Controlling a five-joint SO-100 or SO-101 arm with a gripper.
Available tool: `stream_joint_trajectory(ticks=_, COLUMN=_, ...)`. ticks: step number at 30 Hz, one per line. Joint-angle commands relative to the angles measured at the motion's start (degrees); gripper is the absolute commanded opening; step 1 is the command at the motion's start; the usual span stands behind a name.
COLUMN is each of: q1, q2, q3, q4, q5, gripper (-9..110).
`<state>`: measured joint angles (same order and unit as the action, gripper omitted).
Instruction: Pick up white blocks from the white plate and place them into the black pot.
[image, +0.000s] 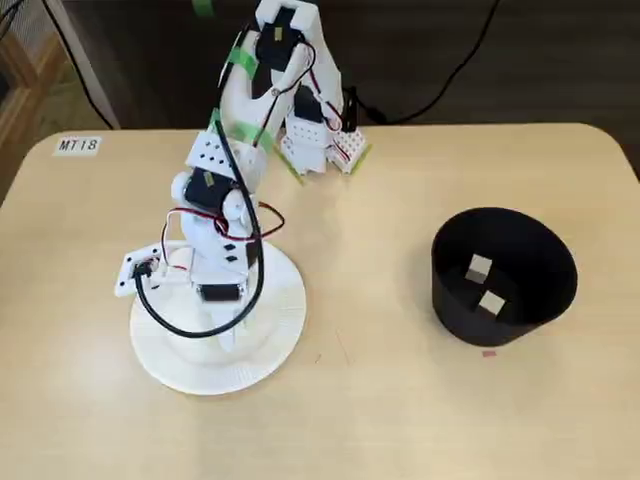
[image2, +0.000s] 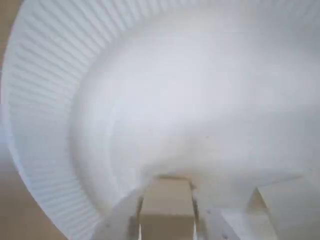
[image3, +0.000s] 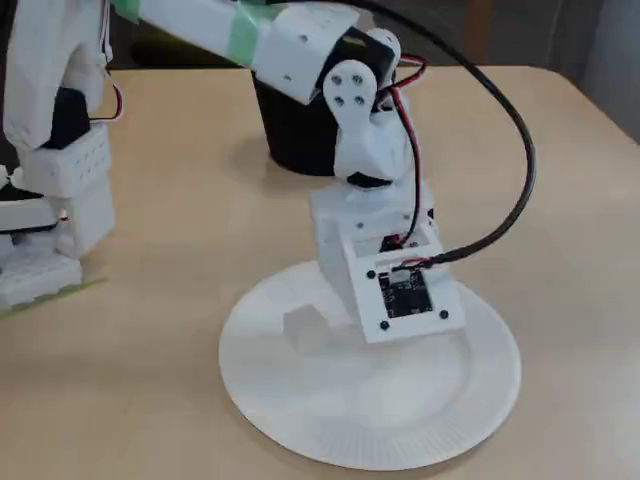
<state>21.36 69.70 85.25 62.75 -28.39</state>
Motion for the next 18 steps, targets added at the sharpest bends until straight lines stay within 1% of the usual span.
stream_joint_trajectory(ticks=1, q1=-1.58, q2=-0.18, q3=-1.67, q4=-1.23, q5=1.14, gripper=-2)
stream_joint_trajectory(ticks=4, q1=-2.11, q2=0.70, q3=-1.76, q4=-1.23, q5=1.58, gripper=-2)
stream_joint_trajectory(ticks=6, q1=-2.20, q2=5.01, q3=-1.93, q4=-1.05, q5=2.64, gripper=-2)
stream_joint_trajectory(ticks=8, q1=-2.90, q2=13.71, q3=-2.37, q4=0.09, q5=5.19, gripper=-2)
stream_joint_trajectory(ticks=10, q1=-5.80, q2=25.49, q3=-2.37, q4=2.02, q5=10.81, gripper=-2)
stream_joint_trajectory(ticks=12, q1=-12.04, q2=36.21, q3=-2.37, q4=3.87, q5=17.67, gripper=-2)
stream_joint_trajectory(ticks=14, q1=-20.92, q2=43.07, q3=-2.37, q4=6.94, q5=23.91, gripper=-2)
stream_joint_trajectory(ticks=16, q1=-31.38, q2=47.55, q3=-0.26, q4=8.35, q5=27.77, gripper=-2)
stream_joint_trajectory(ticks=18, q1=-41.75, q2=50.36, q3=4.66, q4=5.19, q5=29.09, gripper=-2)
